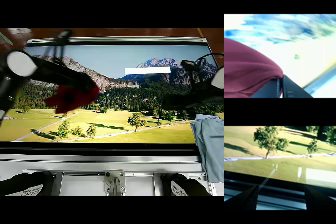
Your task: Fold the shirts.
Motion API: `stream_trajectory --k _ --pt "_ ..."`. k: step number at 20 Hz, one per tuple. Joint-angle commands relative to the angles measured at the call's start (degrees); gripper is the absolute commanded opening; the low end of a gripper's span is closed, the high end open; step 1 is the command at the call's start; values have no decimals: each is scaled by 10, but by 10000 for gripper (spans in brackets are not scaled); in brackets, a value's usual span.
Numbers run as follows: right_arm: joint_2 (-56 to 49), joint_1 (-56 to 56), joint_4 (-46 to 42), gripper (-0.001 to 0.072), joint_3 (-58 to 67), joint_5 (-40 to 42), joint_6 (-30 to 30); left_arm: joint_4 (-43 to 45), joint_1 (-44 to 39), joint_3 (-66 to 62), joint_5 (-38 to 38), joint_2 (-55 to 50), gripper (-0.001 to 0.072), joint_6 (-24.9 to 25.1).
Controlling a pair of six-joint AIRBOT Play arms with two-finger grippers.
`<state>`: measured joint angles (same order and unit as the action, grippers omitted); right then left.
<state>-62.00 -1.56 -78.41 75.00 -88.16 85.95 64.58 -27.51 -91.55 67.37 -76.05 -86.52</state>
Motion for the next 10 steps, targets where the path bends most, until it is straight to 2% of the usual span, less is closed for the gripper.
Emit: stream_trajectory --k 1,4,5,7,10 --pt "81 0 -13 693 0 -56 24 -31 -181 12 -43 -31 39 8" --pt "106 0 -49 693 0 -123 37 -32 -270 11 -83 -146 39 -4" --pt "107 0 -66 693 0 -143 39 -34 -275 9 -84 -178 83 -23" --pt "107 0 -92 692 0 -150 41 -61 -256 -2 -60 -213 709 -51" --pt "107 0 -98 693 0 -149 70 -68 -179 -2 -35 -195 698 -36"
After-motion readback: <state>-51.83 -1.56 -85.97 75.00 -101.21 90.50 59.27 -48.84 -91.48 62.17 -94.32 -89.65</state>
